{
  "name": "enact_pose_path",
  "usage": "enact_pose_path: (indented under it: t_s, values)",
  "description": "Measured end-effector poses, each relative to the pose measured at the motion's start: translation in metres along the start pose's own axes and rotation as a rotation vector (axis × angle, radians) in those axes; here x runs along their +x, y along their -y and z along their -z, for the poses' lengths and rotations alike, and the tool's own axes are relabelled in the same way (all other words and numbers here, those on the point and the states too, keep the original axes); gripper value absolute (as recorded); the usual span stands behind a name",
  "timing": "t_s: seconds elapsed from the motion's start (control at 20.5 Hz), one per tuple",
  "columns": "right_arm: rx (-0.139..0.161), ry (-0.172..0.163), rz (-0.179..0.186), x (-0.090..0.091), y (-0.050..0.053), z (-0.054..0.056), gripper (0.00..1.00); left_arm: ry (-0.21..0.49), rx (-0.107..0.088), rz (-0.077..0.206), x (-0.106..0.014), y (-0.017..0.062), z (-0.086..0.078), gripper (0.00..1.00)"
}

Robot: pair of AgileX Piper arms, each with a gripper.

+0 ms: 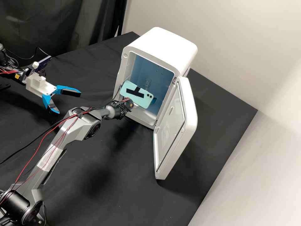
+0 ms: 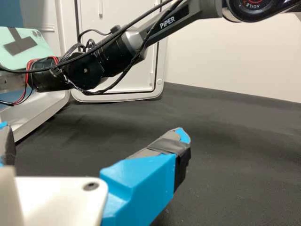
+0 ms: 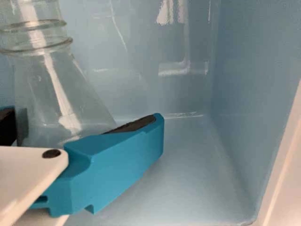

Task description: Place the flask in the incubator

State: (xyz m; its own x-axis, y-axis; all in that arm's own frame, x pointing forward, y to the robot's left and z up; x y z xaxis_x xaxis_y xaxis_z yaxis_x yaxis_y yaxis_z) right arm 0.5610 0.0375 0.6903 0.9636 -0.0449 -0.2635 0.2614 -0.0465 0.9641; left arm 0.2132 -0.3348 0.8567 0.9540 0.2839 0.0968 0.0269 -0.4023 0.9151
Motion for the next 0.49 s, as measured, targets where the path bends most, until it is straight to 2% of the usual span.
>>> enact_pose_path:
  t_s: [0.1, 0.2, 0.49]
  values:
    - [0.003, 0.001, -0.002, 0.0000, -0.0009, -0.0008, 1.00, 0.000, 0.000, 0.000, 0.0000, 0.0000, 0.0000, 1.00]
    - [0.027, 0.026, 0.012, 0.0000, -0.0021, -0.0053, 1.00, 0.000, 0.000, 0.000, 0.0000, 0.0000, 0.0000, 1.00]
    - [0.031, 0.028, 0.012, -0.0001, -0.0024, -0.0061, 1.00, 0.000, 0.000, 0.000, 0.0000, 0.0000, 0.0000, 1.00]
